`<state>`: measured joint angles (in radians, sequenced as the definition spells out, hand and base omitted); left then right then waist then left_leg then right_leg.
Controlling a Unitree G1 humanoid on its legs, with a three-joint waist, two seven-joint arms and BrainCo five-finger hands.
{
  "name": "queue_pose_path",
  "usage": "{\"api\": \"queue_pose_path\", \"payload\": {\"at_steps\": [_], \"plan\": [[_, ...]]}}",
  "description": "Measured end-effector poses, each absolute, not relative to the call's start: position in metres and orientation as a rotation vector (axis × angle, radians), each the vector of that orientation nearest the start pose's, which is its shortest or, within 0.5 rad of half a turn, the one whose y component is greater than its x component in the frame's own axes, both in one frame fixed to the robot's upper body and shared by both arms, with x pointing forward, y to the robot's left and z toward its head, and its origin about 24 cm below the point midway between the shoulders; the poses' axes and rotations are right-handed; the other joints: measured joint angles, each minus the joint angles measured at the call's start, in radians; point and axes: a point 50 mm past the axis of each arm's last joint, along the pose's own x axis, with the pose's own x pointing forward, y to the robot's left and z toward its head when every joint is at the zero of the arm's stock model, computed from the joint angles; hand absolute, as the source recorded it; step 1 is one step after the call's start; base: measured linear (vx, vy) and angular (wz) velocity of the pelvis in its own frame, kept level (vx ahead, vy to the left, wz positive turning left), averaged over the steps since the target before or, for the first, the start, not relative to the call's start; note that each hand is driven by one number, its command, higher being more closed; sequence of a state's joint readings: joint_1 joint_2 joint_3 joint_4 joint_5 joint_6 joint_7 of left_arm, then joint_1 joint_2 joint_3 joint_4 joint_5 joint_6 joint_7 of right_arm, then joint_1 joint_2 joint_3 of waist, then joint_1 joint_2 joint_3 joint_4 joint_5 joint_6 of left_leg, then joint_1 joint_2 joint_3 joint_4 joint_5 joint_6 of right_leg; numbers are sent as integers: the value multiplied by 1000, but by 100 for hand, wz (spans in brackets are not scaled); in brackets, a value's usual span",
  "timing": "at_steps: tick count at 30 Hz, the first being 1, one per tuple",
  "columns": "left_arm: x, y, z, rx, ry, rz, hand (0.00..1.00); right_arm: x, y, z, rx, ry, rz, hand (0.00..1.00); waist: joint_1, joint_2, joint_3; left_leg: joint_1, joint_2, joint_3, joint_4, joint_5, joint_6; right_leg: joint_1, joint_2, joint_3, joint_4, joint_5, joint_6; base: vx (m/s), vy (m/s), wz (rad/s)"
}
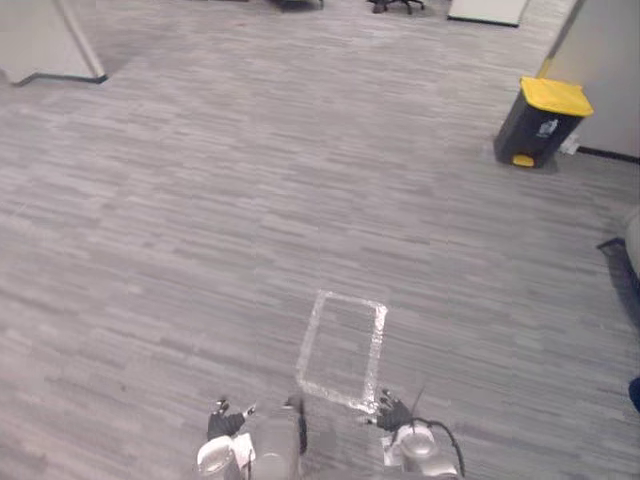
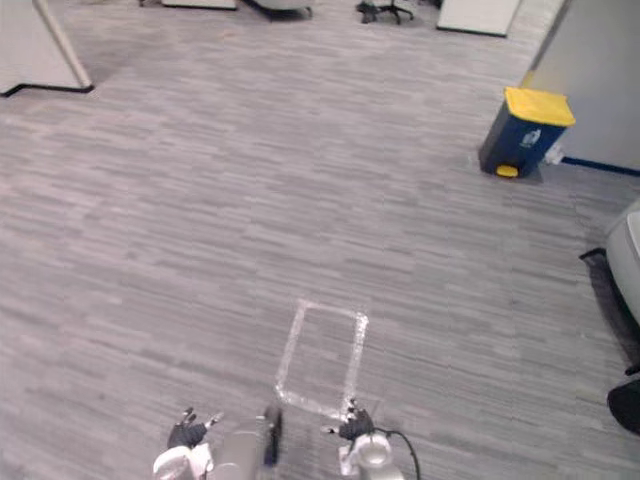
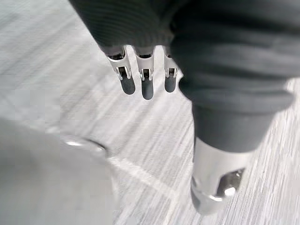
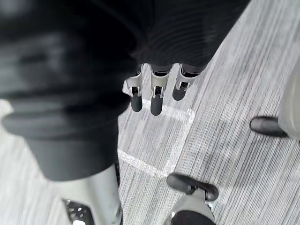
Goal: Organize the slippers on the shoe rack
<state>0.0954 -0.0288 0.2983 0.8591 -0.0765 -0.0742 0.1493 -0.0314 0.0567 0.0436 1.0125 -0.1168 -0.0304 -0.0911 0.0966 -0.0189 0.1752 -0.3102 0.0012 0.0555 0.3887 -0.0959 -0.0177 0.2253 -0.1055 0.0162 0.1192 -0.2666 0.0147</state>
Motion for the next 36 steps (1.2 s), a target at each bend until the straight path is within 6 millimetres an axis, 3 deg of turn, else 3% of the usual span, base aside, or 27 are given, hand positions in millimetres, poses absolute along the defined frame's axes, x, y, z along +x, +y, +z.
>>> {"api": "queue_pose_path", "payload": {"at_steps": [1,2,3,4,6,7,9,10,12,15,17,18,19,20,22,24,25,27,29,31,33,34,35,36], "plan": [[122,199,-142,-156,875,494,0,149,-124,-146,-122,942,50,0,6,-6,-3,-5,1,30,49,-49,18,-18,-14,1,53,6,8,547,257,-43],[122,200,-142,-159,875,498,0,149,-123,-146,-121,942,51,0,10,-9,-4,3,2,48,66,-59,37,-24,-20,5,83,6,8,511,243,-51],[122,200,-142,-161,880,505,0,150,-124,-146,-122,938,50,0,12,-13,-7,32,1,78,85,-93,68,-46,-32,15,178,6,12,379,176,-47],[120,200,-144,-157,892,498,0,151,-125,-145,-118,935,44,0,11,-13,-8,61,-1,97,85,-113,77,-82,-36,28,284,17,27,455,208,-55],[119,199,-145,-134,912,472,0,151,-127,-145,-105,933,29,0,7,-14,-5,148,-2,136,66,-163,93,-212,-56,42,603,93,101,431,190,-63],[120,200,-146,-119,918,457,0,149,-128,-146,-100,940,23,0,-2,-15,-4,190,-5,149,56,-178,95,-266,-70,29,744,95,103,401,154,-54],[114,200,-149,-102,957,448,0,150,-128,-145,-98,926,26,0,-28,-15,-5,299,-7,169,-15,-189,97,-350,-102,-69,888,57,45,332,88,-36],[112,200,-150,-97,968,445,0,151,-127,-144,-98,922,27,0,-36,-13,-2,350,-1,182,-53,-188,96,-369,-100,-111,875,35,22,227,28,-37],[109,198,-152,-90,981,433,0,151,-127,-145,-100,924,30,0,-41,0,2,418,19,205,-97,-187,93,-396,-86,-198,767,2,16,208,-1,-38],[110,197,-152,-50,989,398,0,153,-127,-144,-103,914,32,0,-45,2,-2,475,44,252,-163,-188,70,-436,-58,-341,457,20,6,262,-43,-36],[112,198,-152,-19,992,367,0,154,-126,-144,-105,919,36,0,-46,-11,-2,500,28,259,-177,-189,50,-433,-24,-395,200,189,-30,309,-98,-40],[112,201,-152,-6,992,361,0,152,-127,-145,-106,929,37,0,-46,-27,-4,512,8,248,-175,-193,44,-433,-18,-383,148,291,-89,315,-136,-39],[112,192,-155,-19,1013,325,0,157,-138,-144,-137,917,25,0,-53,11,-4,532,31,203,-172,-199,31,-413,7,-387,157,283,-93,311,-148,-28],[112,188,-155,-23,1018,315,0,156,-141,-144,-148,920,21,0,-54,22,-9,536,36,187,-169,-199,30,-407,15,-388,153,267,-94,277,-140,-32],[112,181,-156,-32,1019,298,0,155,-144,-145,-154,927,12,0,-59,44,-13,525,62,154,-89,-207,16,-382,44,-382,142,215,-77,213,-144,-19],[113,183,-154,-42,997,314,0,150,-141,-146,-144,936,12,0,-60,52,-16,414,133,116,230,-204,-21,-324,105,-380,94,187,-90,263,-163,-31],[112,184,-153,-55,987,331,0,149,-139,-146,-144,929,16,0,-59,61,-19,350,180,96,410,-142,-40,-287,146,-364,74,178,-104,288,-104,-55],[111,184,-152,-60,981,342,0,149,-137,-146,-145,931,21,0,-52,69,-27,268,225,79,614,-66,-32,-234,196,-297,60,164,-133,353,-30,-84],[111,186,-152,-78,976,368,0,147,-135,-147,-140,944,19,0,-45,66,-29,213,210,74,616,-188,-27,-200,212,-210,50,163,-135,354,-7,-127],[111,184,-151,-79,973,372,0,146,-137,-147,-125,949,0,0,-39,55,-25,187,159,36,421,-257,-32,-181,209,-109,44,167,-120,248,78,-154],[112,183,-151,-80,972,370,0,146,-137,-147,-121,951,-4,0,-38,58,-25,180,103,-82,251,-267,-42,-175,203,-42,46,161,-103,219,182,-132],[110,183,-152,-81,979,371,0,145,-137,-148,-120,954,-6,0,-40,56,-24,180,56,-198,131,-256,-44,-176,196,13,53,150,-87,184,242,-114],[111,183,-152,-81,979,370,0,145,-138,-148,-119,955,-10,0,-40,56,-24,180,36,-274,71,-238,-32,-176,191,54,54,140,-78,211,308,-140],[111,182,-152,-82,978,368,0,144,-140,-148,-115,954,-18,0,-38,60,-26,186,30,-316,24,-175,-58,-177,188,103,66,120,-59,170,265,-106]]}}
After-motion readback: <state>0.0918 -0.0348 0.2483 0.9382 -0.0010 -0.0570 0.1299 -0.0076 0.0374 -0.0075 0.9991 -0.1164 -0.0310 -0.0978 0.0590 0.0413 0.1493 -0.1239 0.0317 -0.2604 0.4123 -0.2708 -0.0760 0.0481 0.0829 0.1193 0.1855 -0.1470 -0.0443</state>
